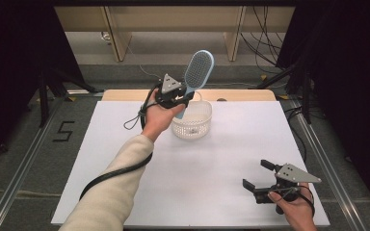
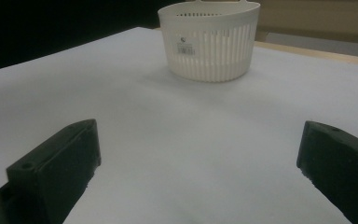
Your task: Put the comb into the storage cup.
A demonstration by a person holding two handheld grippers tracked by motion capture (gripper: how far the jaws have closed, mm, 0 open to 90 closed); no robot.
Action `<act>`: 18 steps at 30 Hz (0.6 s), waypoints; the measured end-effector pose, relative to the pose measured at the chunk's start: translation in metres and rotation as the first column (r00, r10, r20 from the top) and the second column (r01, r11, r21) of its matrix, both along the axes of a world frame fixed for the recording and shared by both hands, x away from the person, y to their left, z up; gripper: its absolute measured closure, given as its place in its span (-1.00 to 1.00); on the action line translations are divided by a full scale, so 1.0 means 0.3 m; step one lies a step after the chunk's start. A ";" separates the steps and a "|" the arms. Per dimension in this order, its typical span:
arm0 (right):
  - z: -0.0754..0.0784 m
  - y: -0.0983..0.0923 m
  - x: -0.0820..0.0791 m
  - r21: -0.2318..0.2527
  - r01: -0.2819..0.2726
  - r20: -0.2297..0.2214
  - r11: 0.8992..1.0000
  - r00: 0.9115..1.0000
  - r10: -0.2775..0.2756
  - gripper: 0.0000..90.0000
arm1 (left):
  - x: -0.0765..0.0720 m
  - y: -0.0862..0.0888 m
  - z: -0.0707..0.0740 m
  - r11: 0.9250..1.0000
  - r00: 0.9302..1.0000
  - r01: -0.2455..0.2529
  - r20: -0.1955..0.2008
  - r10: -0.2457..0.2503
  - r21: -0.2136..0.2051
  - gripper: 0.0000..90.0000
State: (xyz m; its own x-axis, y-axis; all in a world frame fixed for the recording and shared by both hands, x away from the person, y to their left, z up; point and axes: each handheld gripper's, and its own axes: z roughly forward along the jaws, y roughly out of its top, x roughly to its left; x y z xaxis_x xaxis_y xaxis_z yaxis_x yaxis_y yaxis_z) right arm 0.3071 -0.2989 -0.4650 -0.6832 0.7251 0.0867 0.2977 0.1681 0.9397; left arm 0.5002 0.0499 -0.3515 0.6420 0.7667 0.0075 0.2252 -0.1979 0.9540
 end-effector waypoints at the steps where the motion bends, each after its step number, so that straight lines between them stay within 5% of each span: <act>1: 0.000 0.000 -0.001 0.000 0.000 0.001 1.000 1.000 0.000 -0.99 | 0.001 0.000 0.000 1.000 1.000 0.001 -0.001 -0.001 0.001 0.55; 18: 0.003 -0.002 -0.002 0.001 0.000 0.008 1.000 1.000 0.000 -1.00 | 0.014 -0.021 -0.002 1.000 1.000 0.009 0.006 -0.009 -0.005 0.55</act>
State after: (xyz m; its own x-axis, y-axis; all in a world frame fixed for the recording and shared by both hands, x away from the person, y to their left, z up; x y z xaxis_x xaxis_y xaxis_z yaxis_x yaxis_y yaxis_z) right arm 0.3065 -0.2994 -0.4641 -0.6837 0.7251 0.0821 0.2901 0.1668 0.9424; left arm 0.5043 0.0436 -0.3521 0.6488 0.7609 0.0070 0.2181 -0.1948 0.9563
